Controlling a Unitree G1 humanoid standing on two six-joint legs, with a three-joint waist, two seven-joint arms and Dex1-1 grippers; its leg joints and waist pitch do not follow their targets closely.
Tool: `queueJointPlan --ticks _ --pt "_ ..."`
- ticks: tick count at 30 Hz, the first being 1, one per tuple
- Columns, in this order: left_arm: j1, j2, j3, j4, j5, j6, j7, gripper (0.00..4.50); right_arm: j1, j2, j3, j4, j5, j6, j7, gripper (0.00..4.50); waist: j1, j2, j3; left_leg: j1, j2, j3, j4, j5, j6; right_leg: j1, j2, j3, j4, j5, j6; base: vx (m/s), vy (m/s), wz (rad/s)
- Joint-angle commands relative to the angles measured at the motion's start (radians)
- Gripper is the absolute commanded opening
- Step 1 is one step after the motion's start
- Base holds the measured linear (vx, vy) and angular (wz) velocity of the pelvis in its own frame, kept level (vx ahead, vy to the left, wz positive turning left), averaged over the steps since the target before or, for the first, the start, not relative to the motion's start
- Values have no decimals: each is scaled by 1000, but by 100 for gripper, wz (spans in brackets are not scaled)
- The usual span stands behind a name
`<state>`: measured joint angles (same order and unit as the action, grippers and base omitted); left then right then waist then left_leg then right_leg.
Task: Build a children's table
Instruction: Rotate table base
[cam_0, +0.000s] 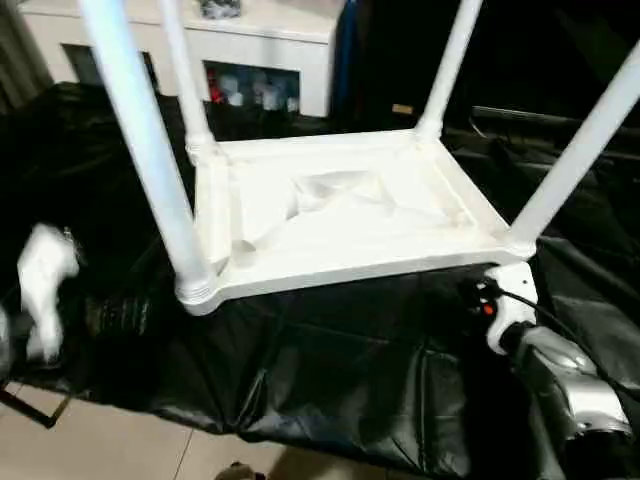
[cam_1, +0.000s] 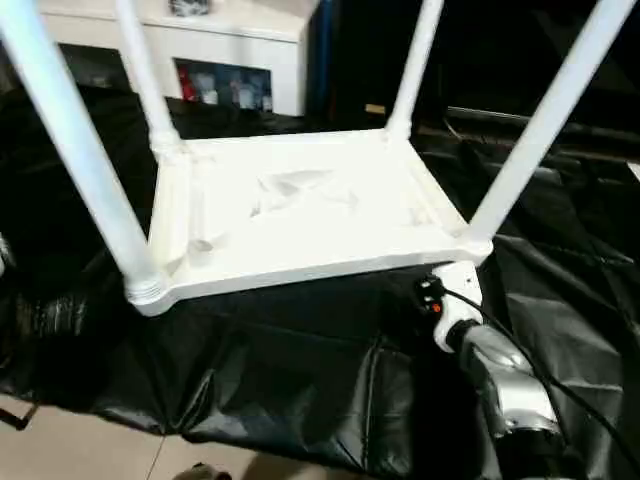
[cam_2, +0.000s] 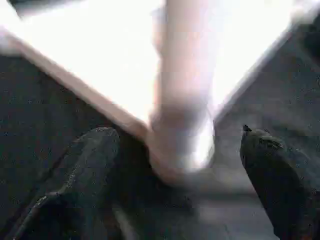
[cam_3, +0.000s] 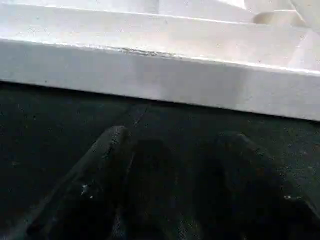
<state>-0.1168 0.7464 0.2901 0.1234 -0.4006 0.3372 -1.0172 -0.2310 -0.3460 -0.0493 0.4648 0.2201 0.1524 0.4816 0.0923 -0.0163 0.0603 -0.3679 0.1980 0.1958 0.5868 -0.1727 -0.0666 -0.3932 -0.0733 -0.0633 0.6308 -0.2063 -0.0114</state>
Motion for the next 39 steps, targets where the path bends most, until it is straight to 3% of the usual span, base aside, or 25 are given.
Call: queueJointPlan --ticks 1,6,7,10,11,12,13,14,15,19,21,24,26,28,29,31,33,34,39 --pt "-37 -30 2 32 -18 -27 20 448 -19 3 -2 5 -22 24 -20 310 2 4 -54 22 32 -22 -79 -329 -20 26 -66 51 -98 -316 -166 0 0 0" --pt "-151 -125 -48 99 -50 -58 -2 448 -69 23 19 80 -55 25 -70 310 4 4 -60 19 29 -20 -75 -278 -25 30 -69 51 -90 -268 -176 0 0 0" --pt "-175 -141 -62 117 -50 -60 -13 448 -79 27 24 96 -60 21 -77 310 6 8 -61 19 31 -21 -74 -273 -26 31 -70 52 -88 -257 -177 0 0 0" --pt "-208 -159 -84 141 -52 -59 -43 448 -97 38 28 123 -68 15 -89 310 7 5 -64 16 31 -20 -72 -244 -26 37 -70 52 -83 -201 -183 0 0 0" --pt "-241 -175 -118 154 -66 -40 -108 448 -123 59 29 165 -78 2 -106 310 4 19 -64 19 29 -18 -71 -241 -28 32 -67 51 -85 -176 -190 0 0 0" --pt "-241 -176 -125 145 -75 -29 -121 448 -130 63 29 177 -81 -4 -110 310 4 15 -66 18 28 -20 -72 -243 -33 38 -66 49 -78 -167 -200 0 0 0" --pt "-241 -179 -132 134 -86 -17 -138 448 -138 68 29 192 -83 -12 -116 310 4 21 -68 18 29 -20 -71 -242 -38 38 -69 50 -75 -159 -207 0 0 0" --pt "-237 -181 -145 110 -106 13 -163 448 -154 76 26 218 -86 -24 -124 310 1 18 -67 16 30 -19 -71 -241 -37 40 -67 49 -76 -143 -214 0 0 0" --pt "-234 -184 -158 87 -127 42 -187 448 -170 84 25 243 -90 -36 -131 310 -2 21 -68 16 31 -19 -70 -244 -41 40 -68 49 -72 -130 -224 0 0 0" --pt "-212 -185 -204 13 -181 123 -237 448 -220 108 26 319 -96 -60 -136 310 -2 20 -64 20 32 -18 -71 -279 -40 39 -67 49 -76 -168 -230 0 0 0" --pt "-198 -186 -226 -26 -207 161 -253 448 -245 119 32 349 -100 -71 -131 310 -6 21 -60 19 32 -21 -75 -312 -46 39 -68 48 -81 -238 -217 0 0 0" --pt "-174 -190 -255 -88 -252 217 -269 448 -280 133 52 381 -111 -93 -114 310 -8 9 -58 16 32 -23 -76 -320 -47 41 -72 48 -85 -306 -198 0 0 0" --pt "-163 -190 -265 -117 -279 250 -273 448 -295 140 60 391 -117 -106 -101 310 -11 8 -58 17 32 -22 -76 -316 -45 39 -70 49 -89 -322 -184 0 0 0" --pt "-131 -197 -283 -200 -351 338 -269 448 -328 163 84 414 -131 -134 -52 310 -16 -3 -61 9 32 -23 -75 -283 -37 44 -70 48 -82 -301 -185 0 0 0" --pt "-131 -197 -284 -201 -352 340 -268 448 -329 164 84 414 -131 -135 -51 310 -18 0 -61 7 32 -23 -75 -275 -37 43 -71 48 -80 -293 -189 0 0 0" --pt "-114 -213 -284 -242 -392 380 -252 448 -343 177 104 425 -142 -148 -23 310 -25 -7 -61 6 32 -21 -74 -259 -30 42 -67 48 -80 -273 -194 0 0 0" --pt "-101 -226 -283 -272 -421 404 -238 448 -352 186 116 438 -151 -160 -4 310 -31 -4 -60 3 31 -21 -74 -246 -27 44 -66 47 -80 -259 -196 0 0 0" --pt "-94 -236 -282 -288 -441 418 -228 448 -358 191 122 445 -155 -168 8 310 -33 -10 -61 1 31 -20 -72 -240 -27 45 -66 47 -78 -249 -196 0 0 0" --pt "-72 -262 -276 -336 -497 459 -198 448 -370 207 135 472 -165 -200 65 310 -35 -13 -65 9 30 -13 -64 -190 0 42 -60 50 -70 -133 -225 0 0 0"
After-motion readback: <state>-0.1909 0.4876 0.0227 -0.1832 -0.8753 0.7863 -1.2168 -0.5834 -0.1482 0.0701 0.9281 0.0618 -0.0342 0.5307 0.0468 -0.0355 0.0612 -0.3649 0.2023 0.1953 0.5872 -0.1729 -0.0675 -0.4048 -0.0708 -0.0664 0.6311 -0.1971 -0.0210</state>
